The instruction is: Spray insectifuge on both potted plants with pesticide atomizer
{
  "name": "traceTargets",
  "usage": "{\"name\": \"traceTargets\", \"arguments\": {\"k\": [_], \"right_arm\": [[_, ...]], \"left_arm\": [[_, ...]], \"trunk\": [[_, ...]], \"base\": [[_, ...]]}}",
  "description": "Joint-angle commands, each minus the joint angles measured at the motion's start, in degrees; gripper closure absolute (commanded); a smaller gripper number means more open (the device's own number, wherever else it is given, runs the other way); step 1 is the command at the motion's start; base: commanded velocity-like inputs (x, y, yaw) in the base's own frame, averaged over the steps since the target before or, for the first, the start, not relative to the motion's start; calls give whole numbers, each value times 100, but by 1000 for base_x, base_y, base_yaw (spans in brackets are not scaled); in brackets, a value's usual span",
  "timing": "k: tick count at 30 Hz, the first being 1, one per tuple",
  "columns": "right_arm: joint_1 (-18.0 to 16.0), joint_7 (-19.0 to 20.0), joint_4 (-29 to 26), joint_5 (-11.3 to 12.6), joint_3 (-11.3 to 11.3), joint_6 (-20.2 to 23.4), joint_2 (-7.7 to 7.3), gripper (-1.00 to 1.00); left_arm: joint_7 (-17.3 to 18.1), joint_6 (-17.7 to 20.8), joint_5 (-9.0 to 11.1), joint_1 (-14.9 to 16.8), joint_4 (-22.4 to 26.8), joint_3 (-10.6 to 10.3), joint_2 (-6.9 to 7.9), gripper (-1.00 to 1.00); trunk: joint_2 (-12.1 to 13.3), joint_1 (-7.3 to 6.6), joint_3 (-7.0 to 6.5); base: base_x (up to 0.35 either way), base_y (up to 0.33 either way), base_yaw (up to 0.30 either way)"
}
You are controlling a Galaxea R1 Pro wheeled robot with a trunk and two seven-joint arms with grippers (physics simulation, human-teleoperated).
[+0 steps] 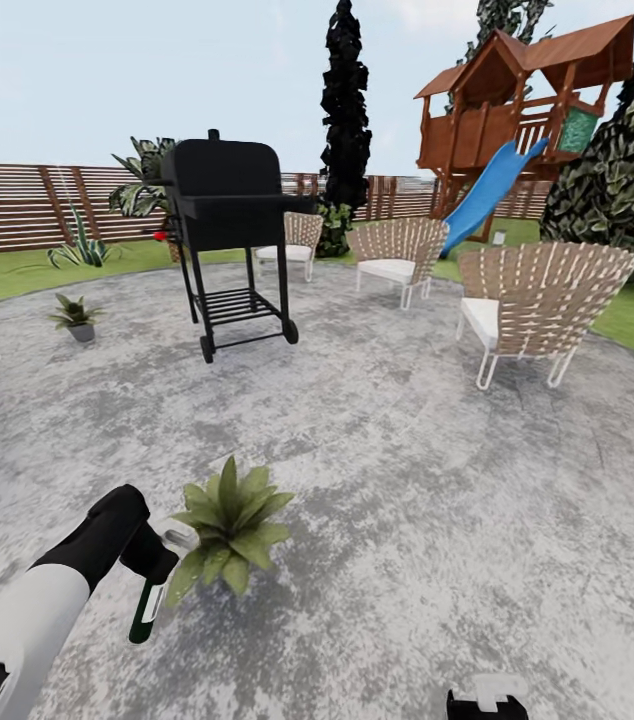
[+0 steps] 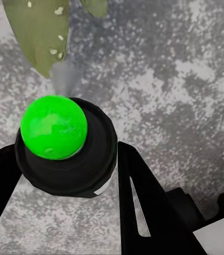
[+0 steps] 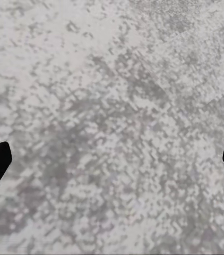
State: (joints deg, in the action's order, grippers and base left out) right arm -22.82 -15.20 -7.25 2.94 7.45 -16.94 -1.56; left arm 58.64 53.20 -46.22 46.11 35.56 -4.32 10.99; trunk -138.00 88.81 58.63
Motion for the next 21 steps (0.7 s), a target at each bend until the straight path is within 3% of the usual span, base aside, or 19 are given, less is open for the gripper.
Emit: {"name": "traceTargets", "arguments": {"k": [1, 10, 21], "right_arm": [[-3, -20, 4, 31, 49, -12, -2, -100], [-3, -23, 5, 31, 55, -11, 6, -100], [-3, -26, 5, 31, 55, -10, 6, -100]], "left_arm": [[60, 30, -53, 3, 10, -20, 2, 100], [60, 42, -54, 3, 6, -25, -1, 100], [60, 42, -46, -5, 1, -22, 5, 100]], "trunk": [[-2, 1, 6], [-2, 1, 6], [-2, 1, 6]], "base": [[87, -249, 12], [10, -269, 21], [32, -272, 257]]}}
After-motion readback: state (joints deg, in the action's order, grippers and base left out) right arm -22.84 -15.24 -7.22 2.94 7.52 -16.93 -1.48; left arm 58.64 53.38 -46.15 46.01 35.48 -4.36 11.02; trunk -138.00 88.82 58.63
